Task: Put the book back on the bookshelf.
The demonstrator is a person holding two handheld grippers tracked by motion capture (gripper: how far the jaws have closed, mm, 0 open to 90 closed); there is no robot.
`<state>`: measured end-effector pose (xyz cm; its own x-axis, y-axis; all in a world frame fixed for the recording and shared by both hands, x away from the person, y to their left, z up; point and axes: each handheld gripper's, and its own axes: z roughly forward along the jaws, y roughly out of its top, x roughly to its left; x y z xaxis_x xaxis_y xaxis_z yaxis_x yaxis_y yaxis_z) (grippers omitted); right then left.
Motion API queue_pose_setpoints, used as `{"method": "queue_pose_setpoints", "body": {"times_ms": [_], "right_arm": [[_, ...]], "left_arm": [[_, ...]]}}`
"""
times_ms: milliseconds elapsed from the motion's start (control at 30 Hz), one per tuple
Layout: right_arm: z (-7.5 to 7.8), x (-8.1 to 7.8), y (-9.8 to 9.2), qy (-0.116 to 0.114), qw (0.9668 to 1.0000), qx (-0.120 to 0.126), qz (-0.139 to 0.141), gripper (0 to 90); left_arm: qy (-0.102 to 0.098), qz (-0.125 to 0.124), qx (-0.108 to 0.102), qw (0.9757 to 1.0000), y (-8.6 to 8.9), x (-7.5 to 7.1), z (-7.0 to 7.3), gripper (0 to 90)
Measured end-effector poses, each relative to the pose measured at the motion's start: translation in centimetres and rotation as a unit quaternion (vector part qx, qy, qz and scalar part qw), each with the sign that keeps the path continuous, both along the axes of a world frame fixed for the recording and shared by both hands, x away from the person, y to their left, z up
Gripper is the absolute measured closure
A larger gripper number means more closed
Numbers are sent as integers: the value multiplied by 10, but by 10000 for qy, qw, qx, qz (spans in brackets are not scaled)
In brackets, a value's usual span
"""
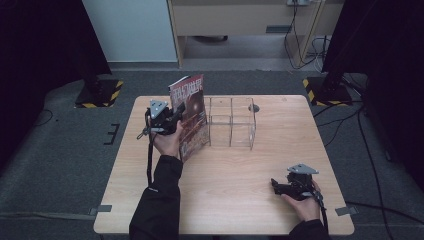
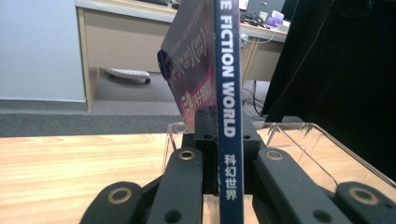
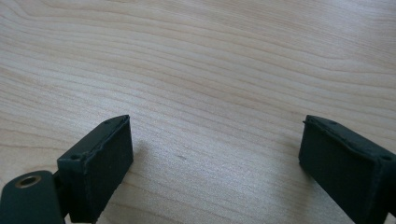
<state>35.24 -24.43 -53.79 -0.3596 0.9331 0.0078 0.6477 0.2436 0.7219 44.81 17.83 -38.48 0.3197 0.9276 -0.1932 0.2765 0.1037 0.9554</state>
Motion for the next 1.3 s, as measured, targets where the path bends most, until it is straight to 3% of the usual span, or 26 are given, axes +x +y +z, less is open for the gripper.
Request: {"method": "queue_pose_setpoints", "body": {"times_ms": [167, 500, 767, 1033, 1300], "right_arm": [[0, 0, 0, 1, 10000, 0, 0, 100], [0, 0, 0, 7, 10000, 9, -12, 101], [0, 0, 0, 16, 10000, 17, -15, 101], [0, 0, 0, 16, 10000, 15, -15, 100], [0, 0, 0, 16, 10000, 16, -16, 100]], "left_arm": [[46, -81, 55, 9999, 8, -11, -3, 830], [121, -185, -176, 9996, 28, -42, -22, 827], [108, -252, -212, 9994, 35, -64, -36, 829], [143, -285, -171, 9993, 37, -77, -44, 827], [171, -307, -97, 9993, 39, -75, -44, 787]]}}
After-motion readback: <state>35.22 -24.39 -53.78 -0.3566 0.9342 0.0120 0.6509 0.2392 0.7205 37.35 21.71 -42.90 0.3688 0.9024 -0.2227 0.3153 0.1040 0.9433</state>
